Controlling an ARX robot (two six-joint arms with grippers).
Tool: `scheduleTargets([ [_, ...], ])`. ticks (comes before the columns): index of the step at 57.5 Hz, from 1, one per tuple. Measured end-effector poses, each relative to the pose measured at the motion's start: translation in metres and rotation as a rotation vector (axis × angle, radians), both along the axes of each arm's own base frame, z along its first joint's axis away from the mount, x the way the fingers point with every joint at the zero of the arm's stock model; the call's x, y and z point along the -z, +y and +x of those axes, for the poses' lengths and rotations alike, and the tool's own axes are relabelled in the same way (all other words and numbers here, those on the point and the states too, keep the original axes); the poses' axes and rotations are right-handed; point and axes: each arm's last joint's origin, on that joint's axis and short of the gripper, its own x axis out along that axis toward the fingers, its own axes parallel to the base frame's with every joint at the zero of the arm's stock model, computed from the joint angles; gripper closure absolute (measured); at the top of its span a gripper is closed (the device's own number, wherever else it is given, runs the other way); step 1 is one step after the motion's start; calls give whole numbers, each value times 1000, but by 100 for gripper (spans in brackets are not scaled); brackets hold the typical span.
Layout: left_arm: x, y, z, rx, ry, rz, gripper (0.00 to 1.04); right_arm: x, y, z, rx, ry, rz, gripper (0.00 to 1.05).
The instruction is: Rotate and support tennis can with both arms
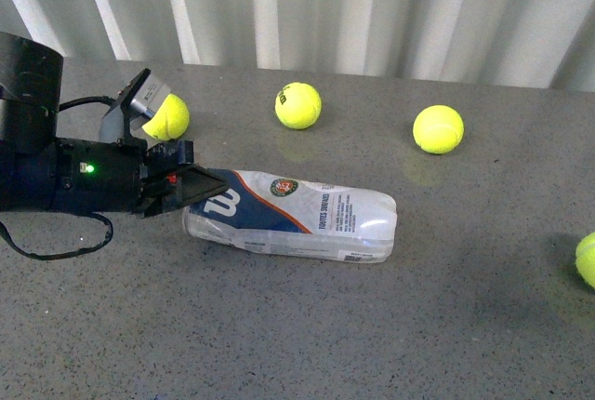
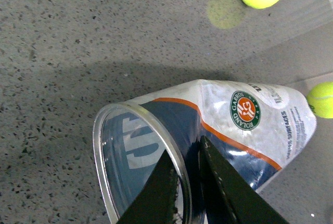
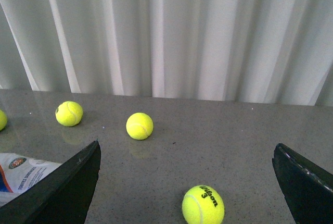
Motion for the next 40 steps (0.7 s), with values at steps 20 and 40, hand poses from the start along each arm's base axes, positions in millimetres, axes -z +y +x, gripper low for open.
scheduleTargets([
  [20, -120, -5, -19, 160, -220, 44, 101, 0, 0, 0, 0, 0, 0, 7],
  [40, -248, -34, -75, 637, -660, 789, 101, 0, 0, 0, 0, 0, 0, 7],
])
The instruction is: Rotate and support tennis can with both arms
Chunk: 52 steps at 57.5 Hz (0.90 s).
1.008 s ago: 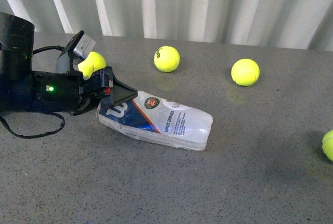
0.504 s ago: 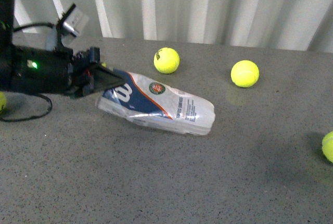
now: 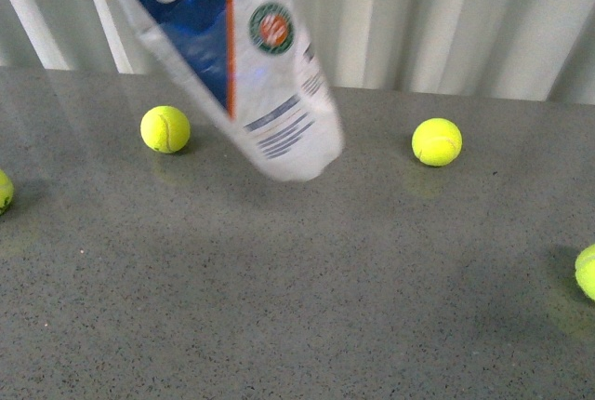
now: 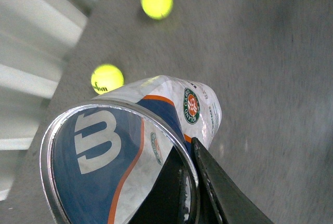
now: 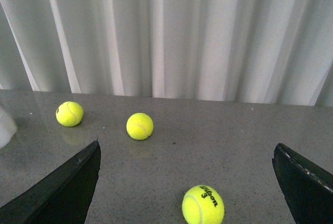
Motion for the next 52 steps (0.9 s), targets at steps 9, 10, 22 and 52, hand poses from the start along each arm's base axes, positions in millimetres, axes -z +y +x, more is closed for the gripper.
scheduleTargets([
  [9, 25, -17, 7, 191, -82, 359, 101, 0, 0, 0, 0, 0, 0, 7],
  [10, 26, -18, 8, 197, -93, 379, 101, 0, 0, 0, 0, 0, 0, 7],
  [22, 50, -44, 16, 313, -133, 494, 101, 0, 0, 0, 0, 0, 0, 7],
  [52, 80, -56, 16, 366, -57, 470, 101, 0, 0, 0, 0, 0, 0, 7],
])
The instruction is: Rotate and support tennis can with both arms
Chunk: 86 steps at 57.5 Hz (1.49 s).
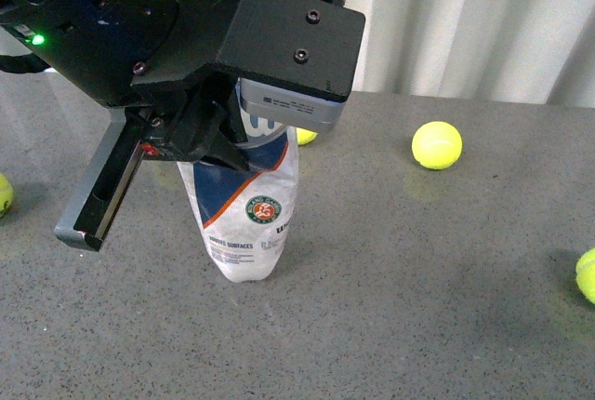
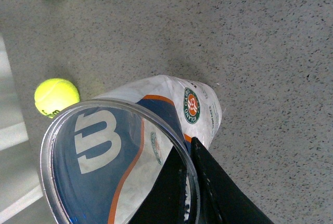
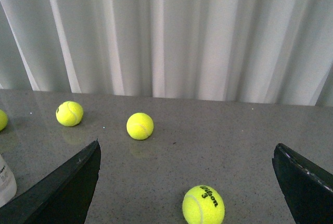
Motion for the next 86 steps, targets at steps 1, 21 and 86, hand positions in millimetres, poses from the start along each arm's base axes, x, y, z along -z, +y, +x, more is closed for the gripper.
scheduleTargets([
  [1, 1, 0, 0, 0, 7, -3, 101, 0, 0, 0, 0, 0, 0, 7],
  [21, 6, -1, 3, -15, 4, -25, 101, 0, 0, 0, 0, 0, 0, 7],
  [86, -107, 128, -33, -488, -496, -605, 7, 0, 0, 0, 0, 0, 0, 7],
])
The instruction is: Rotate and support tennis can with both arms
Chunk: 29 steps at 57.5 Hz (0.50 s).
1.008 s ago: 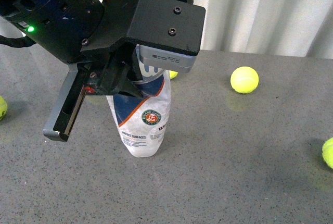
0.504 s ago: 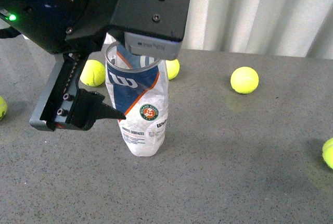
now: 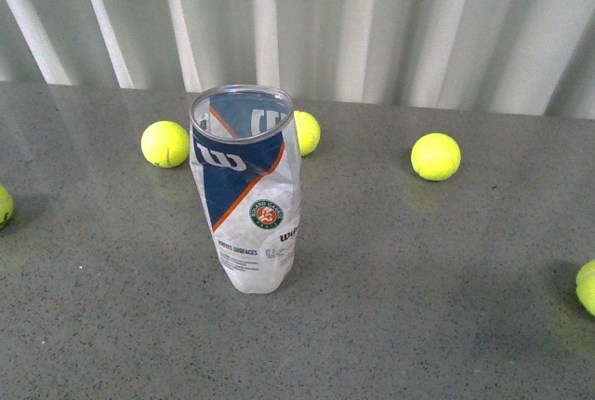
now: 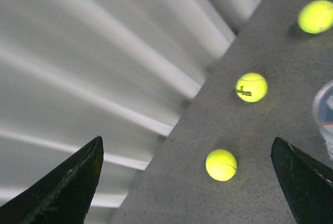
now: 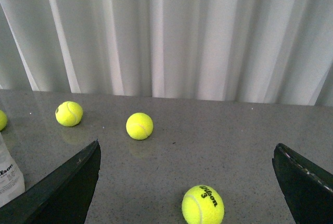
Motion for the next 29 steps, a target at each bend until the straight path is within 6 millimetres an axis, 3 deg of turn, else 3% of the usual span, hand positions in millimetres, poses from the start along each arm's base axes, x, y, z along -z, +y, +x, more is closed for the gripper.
scheduleTargets([
  [10, 32, 49, -37, -196, 70, -238, 7, 0, 0, 0, 0, 0, 0, 7],
  [21, 77, 84, -83, -373, 177, -475, 7, 0, 0, 0, 0, 0, 0, 7],
  [25, 90, 82, -91, -491, 27, -590, 21, 0, 0, 0, 0, 0, 0, 7],
  [29, 97, 73, -100, -503, -56, -715, 33, 0, 0, 0, 0, 0, 0, 7],
])
